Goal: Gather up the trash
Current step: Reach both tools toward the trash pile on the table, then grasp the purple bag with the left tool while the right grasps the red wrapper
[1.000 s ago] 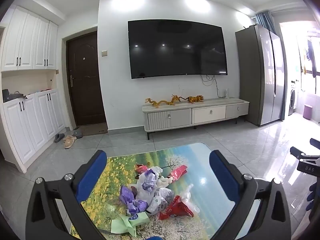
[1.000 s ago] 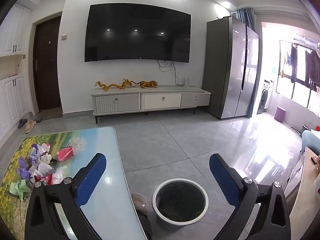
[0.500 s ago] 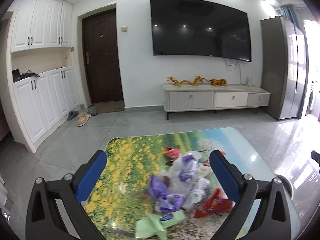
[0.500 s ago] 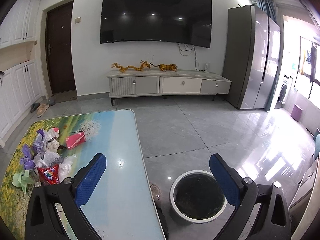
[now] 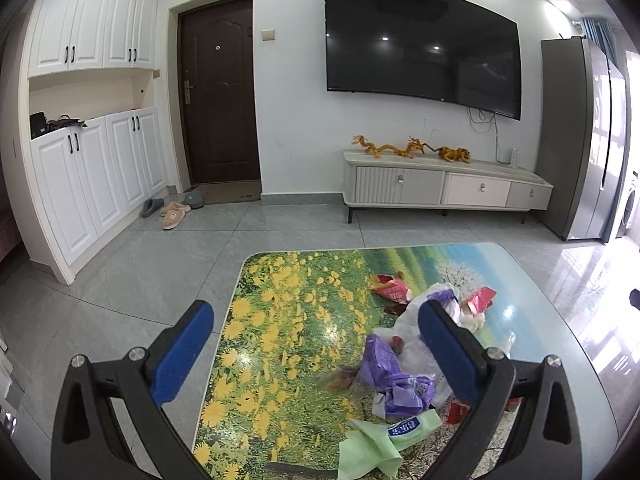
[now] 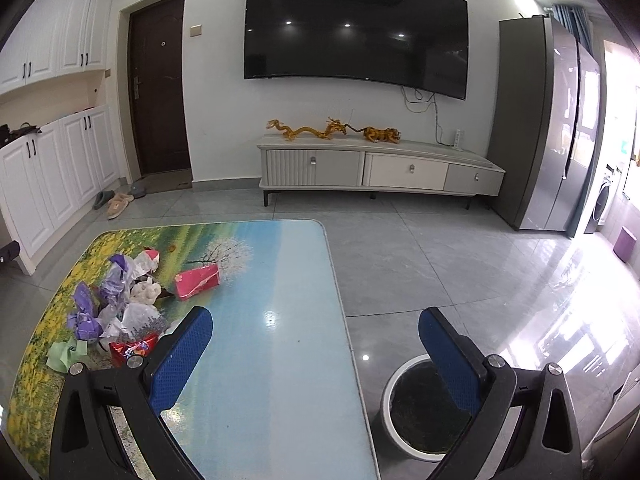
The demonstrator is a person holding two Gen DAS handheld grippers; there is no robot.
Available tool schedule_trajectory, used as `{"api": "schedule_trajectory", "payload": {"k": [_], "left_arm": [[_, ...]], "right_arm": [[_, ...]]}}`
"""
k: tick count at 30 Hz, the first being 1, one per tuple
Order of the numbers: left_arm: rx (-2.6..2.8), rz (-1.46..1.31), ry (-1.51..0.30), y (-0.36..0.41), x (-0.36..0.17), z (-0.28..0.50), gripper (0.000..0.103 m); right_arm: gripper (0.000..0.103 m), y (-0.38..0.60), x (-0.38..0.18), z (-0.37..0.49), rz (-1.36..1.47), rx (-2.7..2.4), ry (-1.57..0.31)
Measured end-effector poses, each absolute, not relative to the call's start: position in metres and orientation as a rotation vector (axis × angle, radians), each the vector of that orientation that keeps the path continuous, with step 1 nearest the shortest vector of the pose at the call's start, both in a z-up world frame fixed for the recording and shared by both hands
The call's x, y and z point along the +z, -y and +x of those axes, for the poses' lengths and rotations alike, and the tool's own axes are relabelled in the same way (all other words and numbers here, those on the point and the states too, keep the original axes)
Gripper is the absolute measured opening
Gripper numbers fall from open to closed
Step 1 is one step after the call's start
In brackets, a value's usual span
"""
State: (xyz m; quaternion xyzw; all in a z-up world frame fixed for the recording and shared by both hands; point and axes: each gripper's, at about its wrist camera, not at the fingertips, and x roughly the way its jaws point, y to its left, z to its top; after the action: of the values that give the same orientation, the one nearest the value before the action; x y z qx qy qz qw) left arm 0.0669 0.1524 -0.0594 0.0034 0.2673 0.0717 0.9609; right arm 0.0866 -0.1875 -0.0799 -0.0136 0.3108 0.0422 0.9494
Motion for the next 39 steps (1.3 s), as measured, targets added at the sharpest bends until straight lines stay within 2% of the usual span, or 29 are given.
{"api": "schedule_trajectory", "payload": {"k": [6,10,23,26,28,29,31,33,34,35,37,39], "left_arm": [[0.041,0.017,-0.609,-0.145,-0.086,0.076,0.100],[0.006,0.024,-0.663,-0.141,-0.107,0.088,0.085],[-0.109,-0.051,-0.835,-0.142,-0.160,0.140,0.067],[-0.129,-0.068,-0.875,-0.144,-0.170,0.153,0.058],[-0.142,-0.080,-0.896,-0.143,-0.176,0.158,0.052],[-0.148,-0.087,-0.906,-0.143,-0.179,0.161,0.049],[-0.164,-0.112,-0.921,-0.143,-0.184,0.163,0.033],[-0.177,-0.142,-0.928,-0.145,-0.187,0.164,0.024],[-0.179,-0.154,-0.924,-0.147,-0.188,0.163,0.011],[-0.183,-0.166,-0.924,-0.148,-0.188,0.162,0.008],[-0.177,-0.174,-0.906,-0.150,-0.184,0.157,0.006],[-0.172,-0.164,-0.881,-0.147,-0.176,0.151,0.004]], "right_arm": [[0.103,0.160,-0.089,0.101,-0.050,0.179,-0.654],[0.093,0.147,-0.098,0.113,-0.049,0.230,-0.692],[0.071,0.088,-0.146,0.130,-0.030,0.551,-0.797],[0.060,0.072,-0.151,0.127,-0.020,0.641,-0.818],[0.046,0.062,-0.158,0.126,-0.036,0.681,-0.835],[0.045,0.058,-0.161,0.125,-0.037,0.702,-0.847],[0.037,0.050,-0.168,0.122,-0.049,0.730,-0.867],[0.029,0.045,-0.174,0.124,-0.063,0.741,-0.886],[0.021,0.043,-0.178,0.124,-0.059,0.753,-0.896],[0.020,0.042,-0.181,0.124,-0.054,0.763,-0.901],[0.010,0.040,-0.181,0.120,-0.056,0.784,-0.900],[0.006,0.040,-0.179,0.114,-0.055,0.805,-0.890]]}}
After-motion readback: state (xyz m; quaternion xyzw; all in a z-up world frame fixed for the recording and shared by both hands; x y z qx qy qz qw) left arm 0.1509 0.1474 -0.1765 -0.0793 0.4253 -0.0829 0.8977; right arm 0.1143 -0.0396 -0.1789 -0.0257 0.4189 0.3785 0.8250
